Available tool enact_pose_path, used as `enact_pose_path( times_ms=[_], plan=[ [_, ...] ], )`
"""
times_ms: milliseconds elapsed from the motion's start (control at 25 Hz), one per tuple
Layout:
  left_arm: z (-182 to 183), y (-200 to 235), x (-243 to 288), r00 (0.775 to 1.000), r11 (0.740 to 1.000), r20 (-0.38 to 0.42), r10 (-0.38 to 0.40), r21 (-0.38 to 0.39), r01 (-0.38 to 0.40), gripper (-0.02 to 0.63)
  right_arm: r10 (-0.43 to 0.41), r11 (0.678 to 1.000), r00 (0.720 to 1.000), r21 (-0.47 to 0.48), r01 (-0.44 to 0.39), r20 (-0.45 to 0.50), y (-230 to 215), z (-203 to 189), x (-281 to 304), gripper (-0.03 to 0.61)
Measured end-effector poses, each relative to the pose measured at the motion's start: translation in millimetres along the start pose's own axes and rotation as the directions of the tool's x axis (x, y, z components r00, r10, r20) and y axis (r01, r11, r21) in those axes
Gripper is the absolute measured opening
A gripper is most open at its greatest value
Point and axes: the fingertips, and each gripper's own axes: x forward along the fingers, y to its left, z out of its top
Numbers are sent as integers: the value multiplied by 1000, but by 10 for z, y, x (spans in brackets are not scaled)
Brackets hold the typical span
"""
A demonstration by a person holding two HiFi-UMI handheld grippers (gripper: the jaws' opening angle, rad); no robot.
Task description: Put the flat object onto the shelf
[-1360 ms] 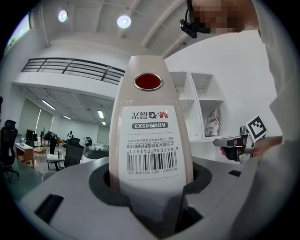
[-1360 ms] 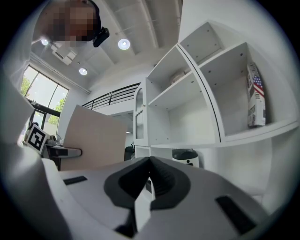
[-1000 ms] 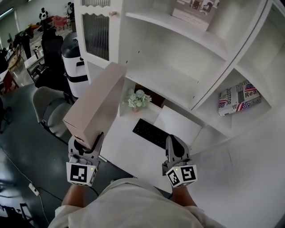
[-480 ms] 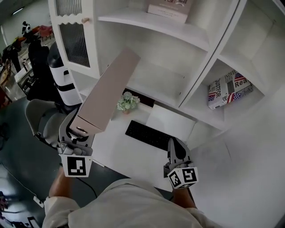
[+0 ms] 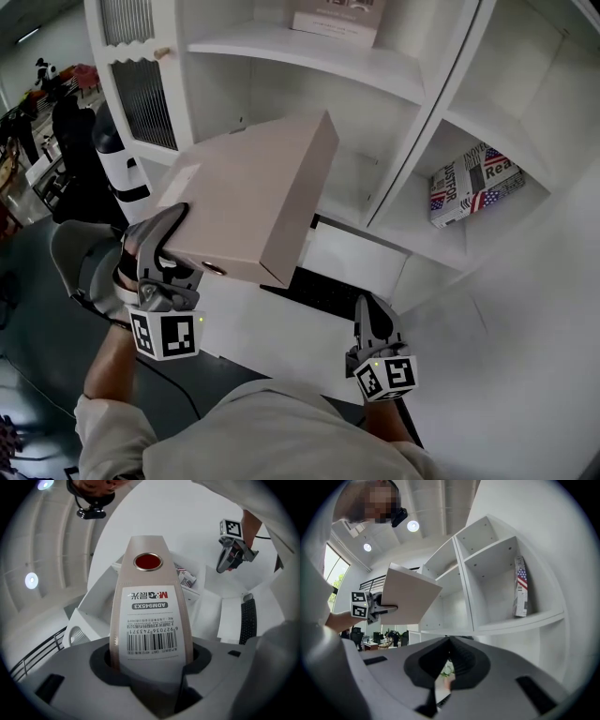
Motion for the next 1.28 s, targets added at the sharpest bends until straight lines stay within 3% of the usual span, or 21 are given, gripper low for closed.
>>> enact_pose_path(
  times_ms=[200, 520, 840, 1280],
  plan=[
    [90, -65, 131, 999, 996, 10, -38, 79, 37, 262, -23, 1000, 1000, 5, 23, 4, -72, -5, -65, 3],
    [326, -297, 283, 995, 967, 25, -101, 236, 92, 261, -48, 999, 999, 15, 48, 8, -172, -10, -122, 3],
    [326, -431, 524, 988, 943, 11, -152, 303, 141, 262, -93, 995, 996, 19, 93, 5, -340, -36, -234, 3],
    [169, -637, 865, 980, 925, -20, -197, 328, 192, 262, -153, 988, 988, 7, 153, 12, -539, 11, -330, 3]
  ],
)
